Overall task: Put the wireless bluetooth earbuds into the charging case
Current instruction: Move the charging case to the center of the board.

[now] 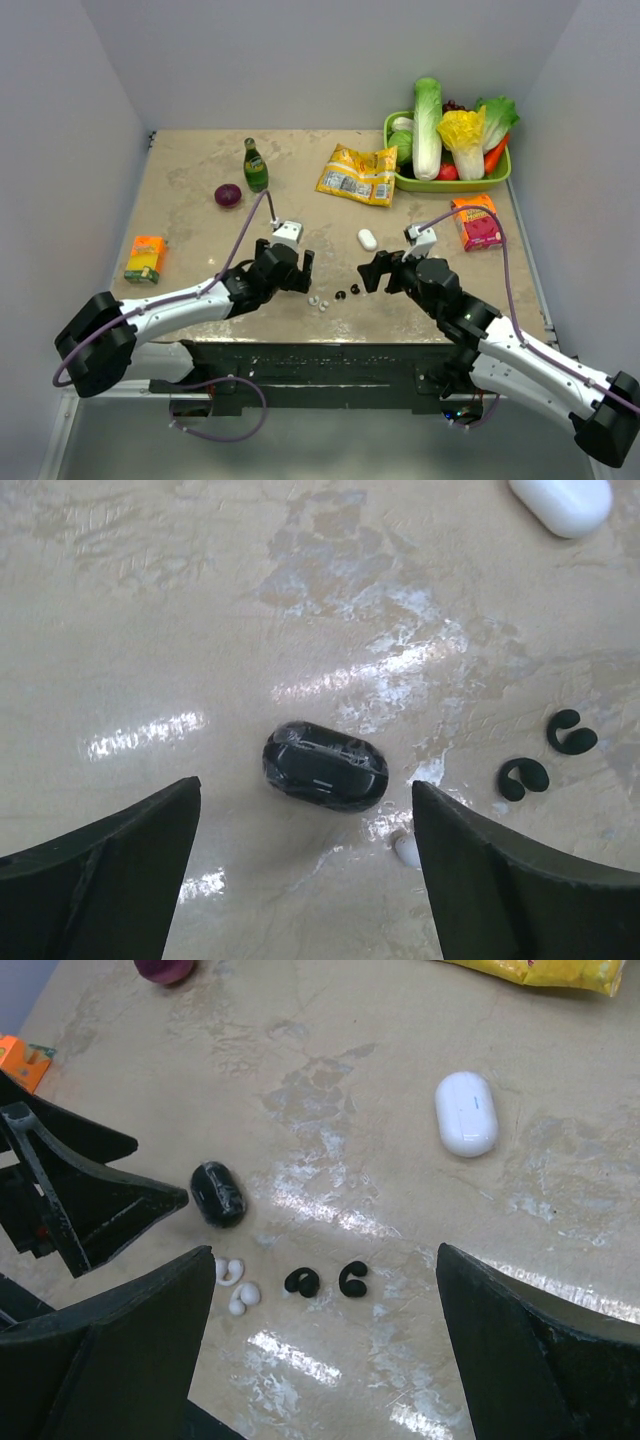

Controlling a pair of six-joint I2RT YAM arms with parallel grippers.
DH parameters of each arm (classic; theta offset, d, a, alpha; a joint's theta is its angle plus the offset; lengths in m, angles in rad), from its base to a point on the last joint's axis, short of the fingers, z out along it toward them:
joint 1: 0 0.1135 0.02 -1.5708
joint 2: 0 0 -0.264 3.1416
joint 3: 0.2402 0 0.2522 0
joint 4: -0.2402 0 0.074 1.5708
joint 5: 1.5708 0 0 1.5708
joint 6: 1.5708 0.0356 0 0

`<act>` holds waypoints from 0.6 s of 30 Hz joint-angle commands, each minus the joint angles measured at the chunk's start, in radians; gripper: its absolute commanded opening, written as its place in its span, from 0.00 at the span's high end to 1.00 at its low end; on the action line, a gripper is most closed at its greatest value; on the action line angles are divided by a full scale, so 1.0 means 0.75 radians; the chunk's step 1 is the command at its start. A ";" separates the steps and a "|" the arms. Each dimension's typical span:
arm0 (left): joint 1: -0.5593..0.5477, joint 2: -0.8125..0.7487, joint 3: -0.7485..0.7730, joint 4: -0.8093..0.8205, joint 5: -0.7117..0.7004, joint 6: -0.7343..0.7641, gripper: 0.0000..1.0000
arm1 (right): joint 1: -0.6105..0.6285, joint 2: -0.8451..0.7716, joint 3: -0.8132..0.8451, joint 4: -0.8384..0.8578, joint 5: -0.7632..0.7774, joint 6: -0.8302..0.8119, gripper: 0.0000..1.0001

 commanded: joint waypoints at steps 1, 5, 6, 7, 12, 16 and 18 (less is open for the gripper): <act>-0.002 -0.034 0.074 0.035 0.102 0.245 0.09 | 0.003 -0.019 0.051 0.012 -0.021 -0.017 0.05; 0.000 0.064 0.137 -0.022 0.180 0.325 0.11 | 0.003 -0.025 0.043 0.018 -0.028 -0.017 0.05; 0.000 0.112 0.143 -0.049 0.182 0.323 0.13 | 0.001 -0.025 0.043 0.018 -0.030 -0.017 0.05; 0.000 0.129 0.145 -0.049 0.188 0.323 0.13 | 0.003 -0.025 0.045 0.018 -0.032 -0.017 0.05; 0.008 0.197 0.147 -0.020 0.208 0.302 0.14 | 0.003 -0.034 0.045 0.018 -0.038 -0.015 0.05; 0.018 0.260 0.182 -0.029 0.212 0.306 0.13 | 0.003 -0.042 0.045 0.012 -0.038 -0.015 0.05; 0.027 0.295 0.198 -0.039 0.214 0.310 0.00 | 0.003 -0.044 0.045 0.000 -0.036 -0.013 0.05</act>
